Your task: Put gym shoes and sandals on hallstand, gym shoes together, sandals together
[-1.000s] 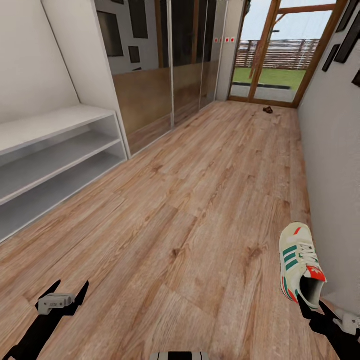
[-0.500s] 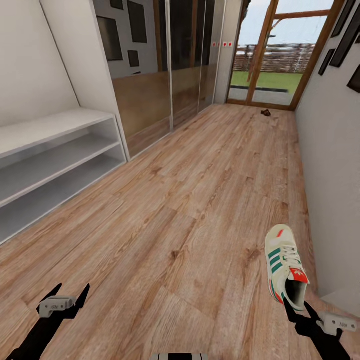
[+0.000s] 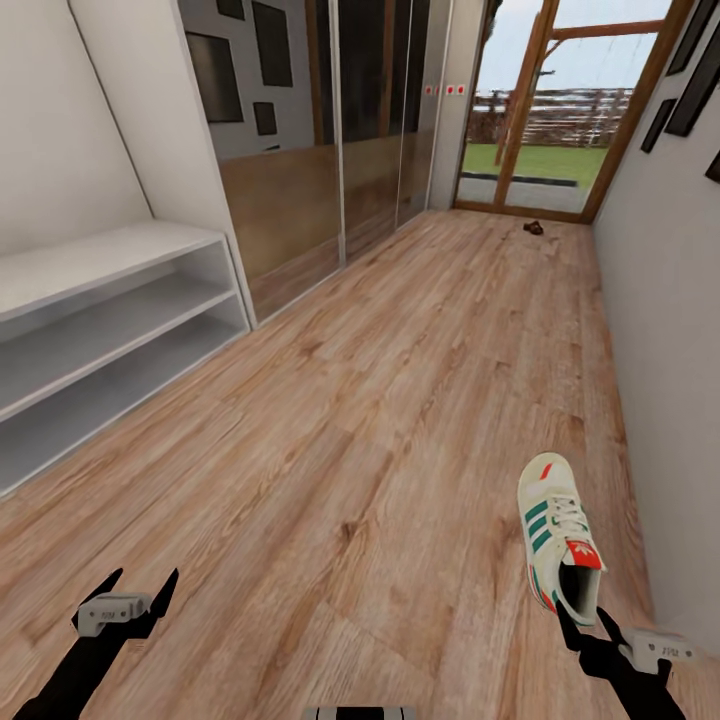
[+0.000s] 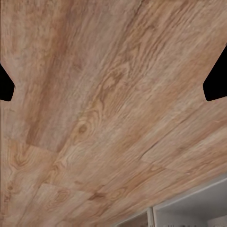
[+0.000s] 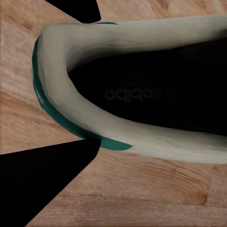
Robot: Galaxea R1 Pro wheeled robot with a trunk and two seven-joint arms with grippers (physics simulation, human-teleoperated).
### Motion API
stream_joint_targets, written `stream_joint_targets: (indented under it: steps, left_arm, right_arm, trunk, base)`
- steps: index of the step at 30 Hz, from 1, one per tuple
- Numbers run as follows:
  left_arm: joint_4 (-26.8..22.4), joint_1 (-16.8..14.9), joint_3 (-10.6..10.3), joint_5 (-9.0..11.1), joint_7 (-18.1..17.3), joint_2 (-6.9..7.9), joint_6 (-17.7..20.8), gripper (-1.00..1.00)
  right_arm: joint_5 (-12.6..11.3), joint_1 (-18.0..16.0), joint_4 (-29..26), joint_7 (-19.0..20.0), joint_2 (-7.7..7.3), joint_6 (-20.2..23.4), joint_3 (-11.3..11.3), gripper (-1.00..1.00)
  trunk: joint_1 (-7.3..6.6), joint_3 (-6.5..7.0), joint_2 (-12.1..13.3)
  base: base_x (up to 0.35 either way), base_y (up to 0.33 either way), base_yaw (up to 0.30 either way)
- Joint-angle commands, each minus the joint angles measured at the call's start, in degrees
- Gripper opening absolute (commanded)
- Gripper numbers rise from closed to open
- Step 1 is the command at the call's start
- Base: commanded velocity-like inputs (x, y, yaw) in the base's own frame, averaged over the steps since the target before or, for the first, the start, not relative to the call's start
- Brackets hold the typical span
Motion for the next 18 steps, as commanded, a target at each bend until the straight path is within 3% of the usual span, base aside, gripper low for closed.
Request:
stream_joint_targets:
  steps: [1, 18]
  left_arm:
    - [0.01, 0.0, 0.0, 0.0, 0.0, 0.0, 0.0, 1.0]
    - [0.03, 0.0, 0.08, 0.03, 0.0, 0.01, 0.0, 1.0]
  right_arm:
    - [-0.01, 0.0, 0.0, -0.04, 0.08, -0.02, 0.01, -1.0]
    - [0.32, 0.01, 0.03, -0.08, 0.37, -0.37, 0.12, -1.0]
  trunk:
    - [0.0, 0.0, 0.0]
    - [0.0, 0.76, 0.0]
  base:
    - [0.293, 0.0, -0.001]
    - [0.316, 0.054, 0.0]
